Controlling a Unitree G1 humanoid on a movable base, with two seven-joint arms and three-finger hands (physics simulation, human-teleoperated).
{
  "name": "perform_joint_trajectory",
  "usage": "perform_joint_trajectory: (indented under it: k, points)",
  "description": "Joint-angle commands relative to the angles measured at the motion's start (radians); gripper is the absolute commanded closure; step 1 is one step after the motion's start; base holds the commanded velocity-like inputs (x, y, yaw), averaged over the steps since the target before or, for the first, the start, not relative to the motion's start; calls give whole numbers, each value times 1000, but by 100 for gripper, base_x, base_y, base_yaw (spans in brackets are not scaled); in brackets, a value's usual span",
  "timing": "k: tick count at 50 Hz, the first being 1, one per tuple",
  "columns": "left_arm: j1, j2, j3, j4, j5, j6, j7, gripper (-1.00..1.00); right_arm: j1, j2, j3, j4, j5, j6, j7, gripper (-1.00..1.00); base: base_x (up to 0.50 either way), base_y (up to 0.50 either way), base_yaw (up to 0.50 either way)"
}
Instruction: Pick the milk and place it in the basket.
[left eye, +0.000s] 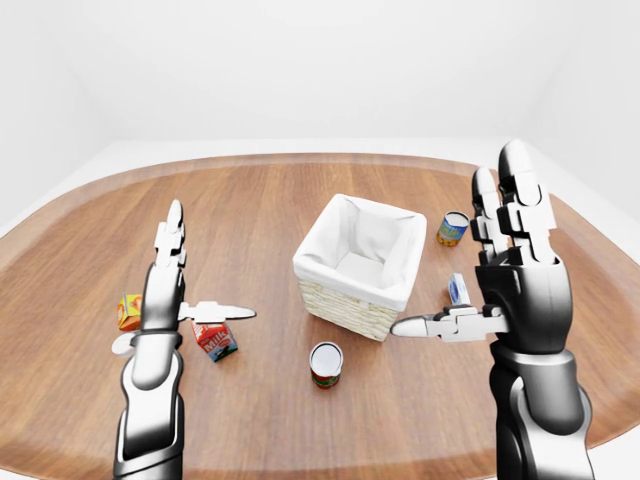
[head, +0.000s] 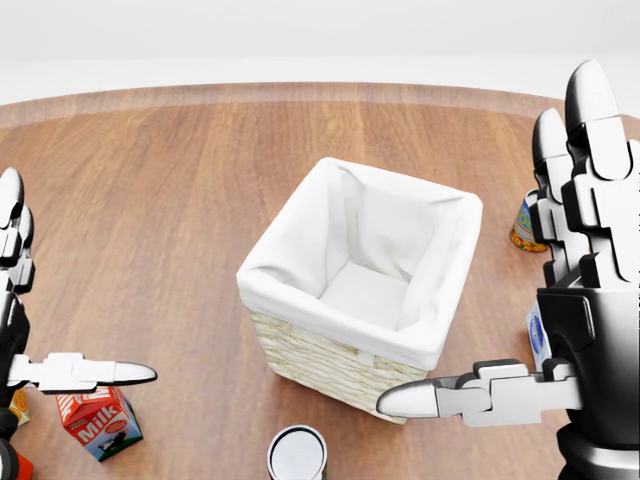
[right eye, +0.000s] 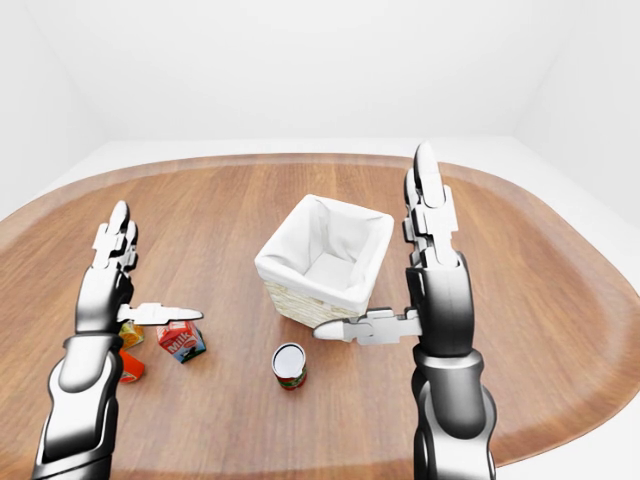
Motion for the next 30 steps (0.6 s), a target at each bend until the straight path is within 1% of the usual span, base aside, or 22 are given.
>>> perform_joint_trajectory:
  k: [1,5,12,15,17,19,26,30]
  points:
    - [5,-2,-5,49,2,-9,18,-100,3,1,2,8,-2,0,-2,-100,0,0,0]
    - [15,-10,-14,75,13,-9,31,-100,8,1,6,8,-6,0,-3,-100,0,0,0]
    - [-6,-6,-24,162,11,-9,62,-100,7,2,8,9,-8,0,-3,-100,0,0,0]
    - [-18,2,-25,200,12,-9,75,-100,8,2,7,8,-7,0,-2,-100,0,0,0]
    - [-31,11,-23,242,25,-9,99,-100,8,2,7,11,-8,0,-2,-100,0,0,0]
    - [-33,15,-23,259,9,-9,93,-100,9,2,7,12,-7,0,-2,-100,0,0,0]
    - [-41,28,-24,338,14,-9,116,-100,9,2,6,9,-9,0,-2,-100,0,0,0]
    - [-60,45,-15,399,7,-9,128,-100,9,1,3,4,-7,0,0,-100,0,0,0]
